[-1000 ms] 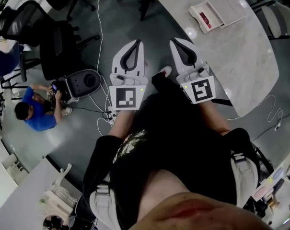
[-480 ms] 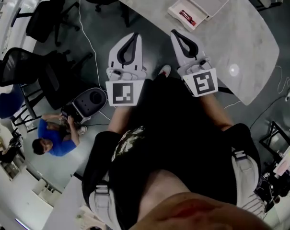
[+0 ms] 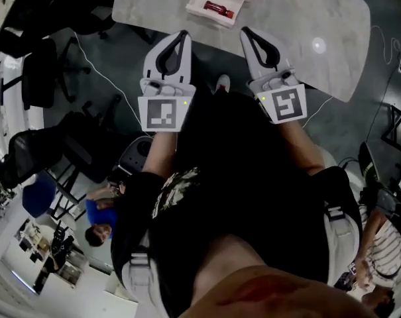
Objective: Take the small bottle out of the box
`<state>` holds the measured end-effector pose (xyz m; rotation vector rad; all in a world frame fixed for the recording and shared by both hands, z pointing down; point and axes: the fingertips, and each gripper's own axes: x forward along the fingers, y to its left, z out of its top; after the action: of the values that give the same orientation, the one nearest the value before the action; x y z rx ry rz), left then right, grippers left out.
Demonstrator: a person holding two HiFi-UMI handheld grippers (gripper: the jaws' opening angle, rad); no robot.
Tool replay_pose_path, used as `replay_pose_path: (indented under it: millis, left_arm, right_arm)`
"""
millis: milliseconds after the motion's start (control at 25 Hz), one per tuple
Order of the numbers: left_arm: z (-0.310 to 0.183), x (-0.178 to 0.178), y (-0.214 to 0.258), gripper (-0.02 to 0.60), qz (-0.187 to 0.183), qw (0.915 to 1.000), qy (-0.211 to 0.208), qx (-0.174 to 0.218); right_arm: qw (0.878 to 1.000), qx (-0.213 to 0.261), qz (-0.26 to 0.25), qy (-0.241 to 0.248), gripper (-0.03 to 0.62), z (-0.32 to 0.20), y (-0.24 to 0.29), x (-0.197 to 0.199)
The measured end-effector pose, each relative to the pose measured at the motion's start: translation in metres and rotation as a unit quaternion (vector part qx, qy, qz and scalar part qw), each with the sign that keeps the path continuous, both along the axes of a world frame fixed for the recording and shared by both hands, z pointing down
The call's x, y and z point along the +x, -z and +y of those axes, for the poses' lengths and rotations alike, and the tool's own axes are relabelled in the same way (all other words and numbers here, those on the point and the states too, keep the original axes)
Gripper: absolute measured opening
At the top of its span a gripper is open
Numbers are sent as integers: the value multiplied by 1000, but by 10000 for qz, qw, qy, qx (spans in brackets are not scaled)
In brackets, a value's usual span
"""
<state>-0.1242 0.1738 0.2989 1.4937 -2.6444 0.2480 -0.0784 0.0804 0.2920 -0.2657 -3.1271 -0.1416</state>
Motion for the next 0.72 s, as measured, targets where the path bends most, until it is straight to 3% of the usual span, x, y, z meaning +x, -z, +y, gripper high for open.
replay_pose_path:
  millis: [360, 520, 600, 720]
  left_arm:
    - [-75, -39, -18, 14, 197, 9906, -1346, -167]
    - [-101, -54, -35, 21, 412, 9792, -1941, -418]
    - [-114, -60, -44, 88, 469, 9718, -2227, -609]
    - [-135, -63, -56, 106, 471, 9579, -2671, -943]
  right_arm:
    - [9954, -18, 305, -903, -5, -53, -13, -29]
    - [9914, -151, 483, -1206, -5, -73, -24, -49]
    - [9899, -203, 554, -1291, -5, -82, -28, -58]
    - [9875, -278, 607, -1427, -5, -96, -33, -69]
